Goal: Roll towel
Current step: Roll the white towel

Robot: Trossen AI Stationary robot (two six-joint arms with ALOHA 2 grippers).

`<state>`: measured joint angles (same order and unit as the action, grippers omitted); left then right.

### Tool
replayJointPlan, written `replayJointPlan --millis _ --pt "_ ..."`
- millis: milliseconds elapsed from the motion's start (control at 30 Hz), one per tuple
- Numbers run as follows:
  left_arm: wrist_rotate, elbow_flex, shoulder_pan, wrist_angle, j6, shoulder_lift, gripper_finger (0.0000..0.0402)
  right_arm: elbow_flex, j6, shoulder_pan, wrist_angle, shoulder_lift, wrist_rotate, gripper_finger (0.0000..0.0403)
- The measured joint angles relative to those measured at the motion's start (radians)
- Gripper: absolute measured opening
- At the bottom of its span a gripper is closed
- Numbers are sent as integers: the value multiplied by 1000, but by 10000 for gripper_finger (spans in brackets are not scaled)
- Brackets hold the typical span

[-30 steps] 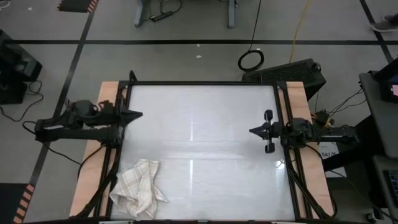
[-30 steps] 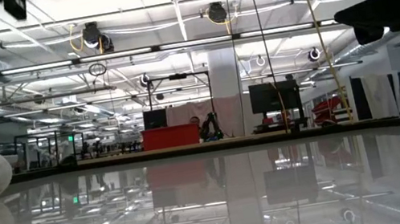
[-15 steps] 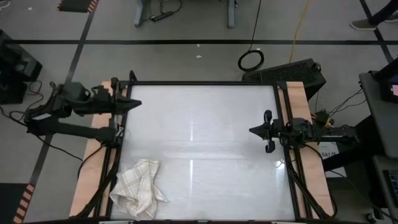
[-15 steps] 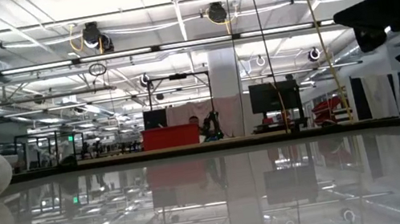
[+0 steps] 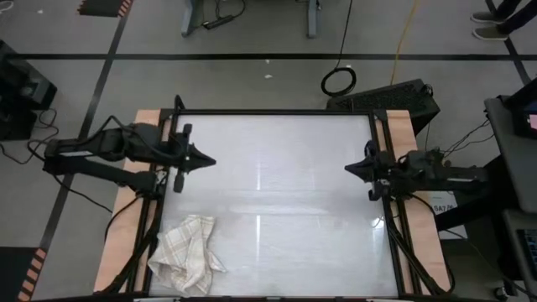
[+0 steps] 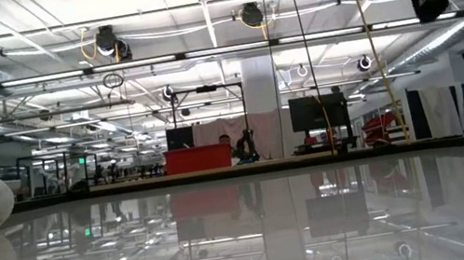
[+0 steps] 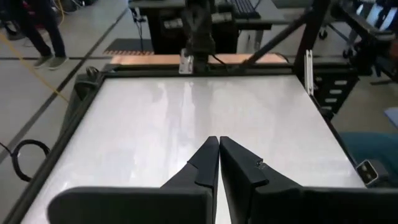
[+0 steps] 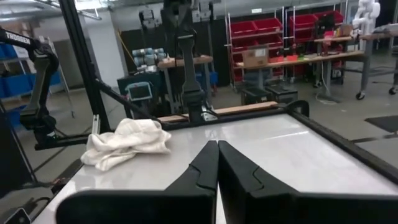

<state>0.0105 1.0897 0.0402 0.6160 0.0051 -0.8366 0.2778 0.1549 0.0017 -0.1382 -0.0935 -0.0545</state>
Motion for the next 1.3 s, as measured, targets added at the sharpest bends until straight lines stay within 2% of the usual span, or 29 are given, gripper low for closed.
replayJointPlan --millis 233,367,533,767,967,1200,1300 --pt "98 0 44 -9 1 -15 24 308 -33 0 -206 -161 -44 0" --pt "101 0 47 -10 0 -14 24 444 -80 0 -268 -251 -75 0" --pt "76 0 47 -39 -58 -19 24 538 -123 0 -268 -350 -76 0" --pt "70 0 59 -4 -140 -47 25 550 -125 0 -251 -496 -76 0" --pt "59 0 125 86 -184 -90 25 549 -123 0 -261 -641 -73 0" --pt "56 10 203 334 -558 -146 25 515 -98 13 -229 -791 -72 0" --pt "66 10 255 448 -681 -185 32 475 -98 26 -153 -849 -71 0"
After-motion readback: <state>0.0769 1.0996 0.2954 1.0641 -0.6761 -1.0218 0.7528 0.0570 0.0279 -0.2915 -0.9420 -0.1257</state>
